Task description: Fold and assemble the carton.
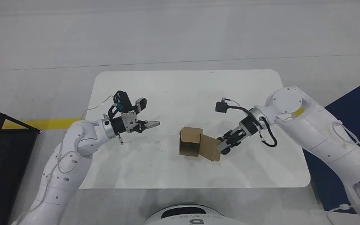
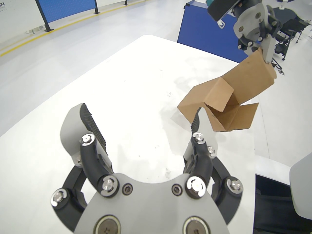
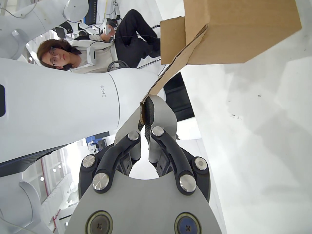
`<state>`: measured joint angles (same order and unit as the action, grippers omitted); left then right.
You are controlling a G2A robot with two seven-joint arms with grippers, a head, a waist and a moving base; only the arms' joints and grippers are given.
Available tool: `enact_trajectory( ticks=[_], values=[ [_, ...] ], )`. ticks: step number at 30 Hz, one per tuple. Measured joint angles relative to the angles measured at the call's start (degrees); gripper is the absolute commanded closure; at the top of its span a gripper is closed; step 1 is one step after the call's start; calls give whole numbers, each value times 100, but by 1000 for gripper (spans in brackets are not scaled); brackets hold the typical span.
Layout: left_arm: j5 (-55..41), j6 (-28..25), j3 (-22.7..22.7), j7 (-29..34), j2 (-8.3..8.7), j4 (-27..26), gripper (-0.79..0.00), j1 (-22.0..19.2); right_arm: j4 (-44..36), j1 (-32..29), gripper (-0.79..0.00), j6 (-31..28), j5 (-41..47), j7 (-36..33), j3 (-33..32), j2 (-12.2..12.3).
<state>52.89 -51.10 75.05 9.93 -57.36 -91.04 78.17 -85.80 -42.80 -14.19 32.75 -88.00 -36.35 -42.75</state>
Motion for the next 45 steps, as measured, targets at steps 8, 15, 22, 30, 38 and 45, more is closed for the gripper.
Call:
enact_trajectory(
  ticks=[8, 15, 22, 30, 38, 45],
  values=[
    [0, 0, 0, 0, 0, 0, -785, 0, 787, 361, -135, -177, 468, 0, 551, -120],
    [0, 0, 0, 0, 0, 0, -785, 0, 1318, 683, -582, -207, 675, 0, 921, -225],
    [0, 0, 0, 0, 0, 0, -785, 0, 1408, 868, -677, -500, 326, 290, 738, -234],
    [0, 0, 0, 0, 0, 0, -785, 0, 610, 699, -468, -1112, -1632, 1690, 106, 77],
    [0, 0, 0, 0, 0, 0, -785, 0, -1390, -193, -782, 127, -4296, 3207, -593, 552],
    [0, 0, 0, 0, 0, 0, -785, 0, -1521, -278, -785, 193, -4363, 3229, -652, 584]
  ],
)
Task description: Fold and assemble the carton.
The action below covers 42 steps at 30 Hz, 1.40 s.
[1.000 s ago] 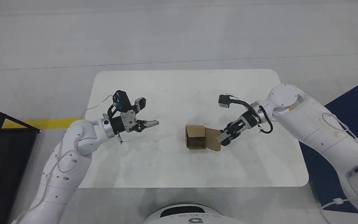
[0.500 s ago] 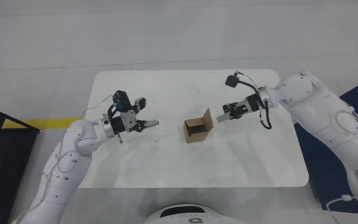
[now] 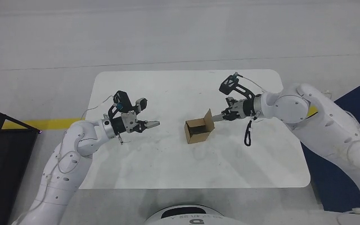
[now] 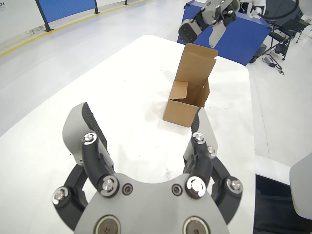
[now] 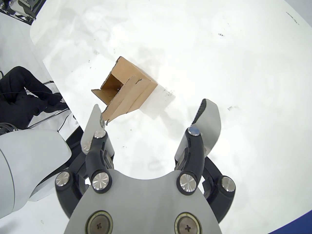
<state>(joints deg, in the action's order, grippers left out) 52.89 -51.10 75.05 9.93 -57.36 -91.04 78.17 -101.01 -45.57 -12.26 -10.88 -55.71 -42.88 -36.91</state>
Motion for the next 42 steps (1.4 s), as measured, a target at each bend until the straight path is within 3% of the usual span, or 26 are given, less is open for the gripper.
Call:
enact_trajectory(
  ticks=[3, 5, 10, 15, 19, 22, 27, 30, 37, 42],
  values=[
    [0, 0, 0, 0, 0, 0, -785, 0, -35, -62, -785, -75, 59, 73, -25, 1],
    [0, 0, 0, 0, 0, 0, -785, 0, -7, -293, -785, -486, 95, 457, -154, 52],
    [0, 0, 0, 0, 0, 0, -785, 0, -513, -859, -785, -636, -1013, 722, -337, 221],
    [0, 0, 0, 0, 0, 0, -785, 0, -507, -1057, -782, -1046, -1311, 845, -202, 176],
    [0, 0, 0, 0, 0, 0, -785, 0, -246, -943, -711, -881, -1385, 765, 25, 21],
    [0, 0, 0, 0, 0, 0, -785, 0, 112, -750, -560, -798, -1285, 762, 196, -136],
    [0, 0, 0, 0, 0, 0, -785, 0, 787, -327, -391, -877, -1106, 783, 409, -403],
    [0, 0, 0, 0, 0, 0, -785, 0, 1104, -41, -357, -821, -1046, 697, 504, -558],
    [0, 0, 0, 0, 0, 0, -785, 0, 1722, 636, -345, -719, -949, 306, 688, -893],
    [0, 0, 0, 0, 0, 0, -785, 0, 1904, 779, -477, -665, -774, 224, 740, -1030]
  ],
)
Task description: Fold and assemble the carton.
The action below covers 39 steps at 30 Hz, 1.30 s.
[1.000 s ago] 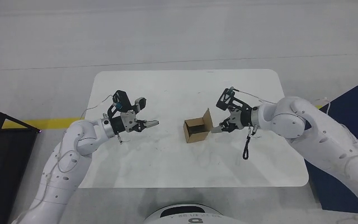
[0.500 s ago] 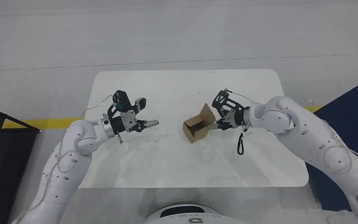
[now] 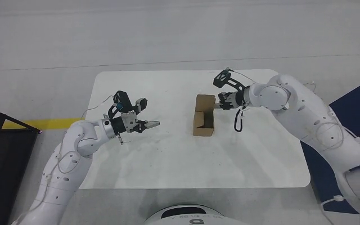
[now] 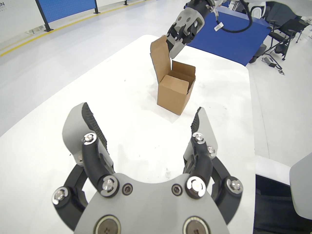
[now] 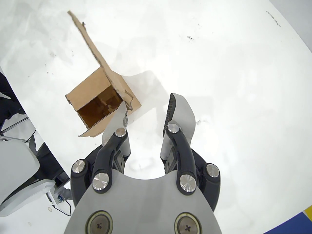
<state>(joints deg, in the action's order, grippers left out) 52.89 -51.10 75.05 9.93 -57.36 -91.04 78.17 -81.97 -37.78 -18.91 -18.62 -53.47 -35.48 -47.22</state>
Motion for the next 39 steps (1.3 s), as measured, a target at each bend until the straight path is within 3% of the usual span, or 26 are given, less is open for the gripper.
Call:
enact_trajectory(
  ticks=[2, 4, 10, 18, 25, 31, 39],
  values=[
    [0, 0, 0, 0, 0, 0, -785, 0, -64, -134, -548, -52, 237, 89, -125, 34],
    [0, 0, 0, 0, 0, 0, -785, 0, -230, -368, -785, -69, 437, 221, -334, 126],
    [0, 0, 0, 0, 0, 0, -785, 0, -1235, -1217, -785, 187, 404, 246, -1246, 546],
    [0, 0, 0, 0, 0, 0, -785, 0, -1238, -1237, -785, 175, 416, 244, -1260, 556],
    [0, 0, 0, 0, 0, 0, -785, 0, -865, -1838, -785, 57, 1061, 429, -1641, 664],
    [0, 0, 0, 0, 0, 0, -785, 0, -691, -1910, -785, 329, 1322, 141, -1499, 583],
    [0, 0, 0, 0, 0, 0, -785, 0, -585, -1595, -696, 770, 1253, 0, -1112, 344]
  ],
)
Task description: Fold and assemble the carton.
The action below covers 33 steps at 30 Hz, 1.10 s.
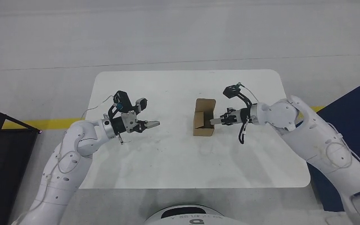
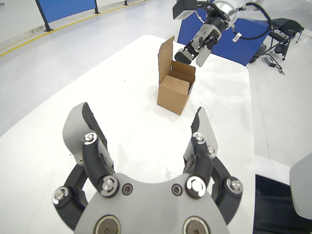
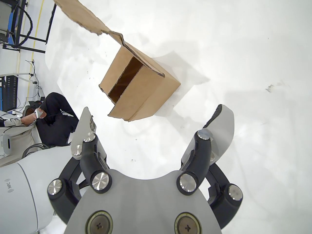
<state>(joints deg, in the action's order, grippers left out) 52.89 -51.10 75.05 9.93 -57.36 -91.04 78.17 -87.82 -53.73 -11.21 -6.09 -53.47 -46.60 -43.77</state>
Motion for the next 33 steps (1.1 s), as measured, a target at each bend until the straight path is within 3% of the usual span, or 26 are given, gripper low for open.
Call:
enact_trajectory(
  ticks=[5, 9, 15, 17, 25, 29, 33],
  values=[
    [0, 0, 0, 0, 0, 0, -785, 0, 161, 57, -662, -41, 147, 203, 9, -91],
    [0, 0, 0, 0, 0, 0, -785, 0, 226, -141, -677, 42, 304, 357, -197, -54],
    [0, 0, 0, 0, 0, 0, -785, 0, 6, -246, -680, 645, 87, -95, -216, -34],
    [0, 0, 0, 0, 0, 0, -785, 0, -60, -203, -723, 821, 14, -264, -131, -69],
    [0, 0, 0, 0, 0, 0, -785, 0, -21, 190, -674, 1287, -246, -709, 231, -274],
    [0, 0, 0, 0, 0, 0, -785, 0, -6, 307, -662, 1416, -270, -755, 305, -351],
    [0, 0, 0, 0, 0, 0, -785, 0, 77, 305, -677, 1172, -3, -669, 166, -367]
  ],
)
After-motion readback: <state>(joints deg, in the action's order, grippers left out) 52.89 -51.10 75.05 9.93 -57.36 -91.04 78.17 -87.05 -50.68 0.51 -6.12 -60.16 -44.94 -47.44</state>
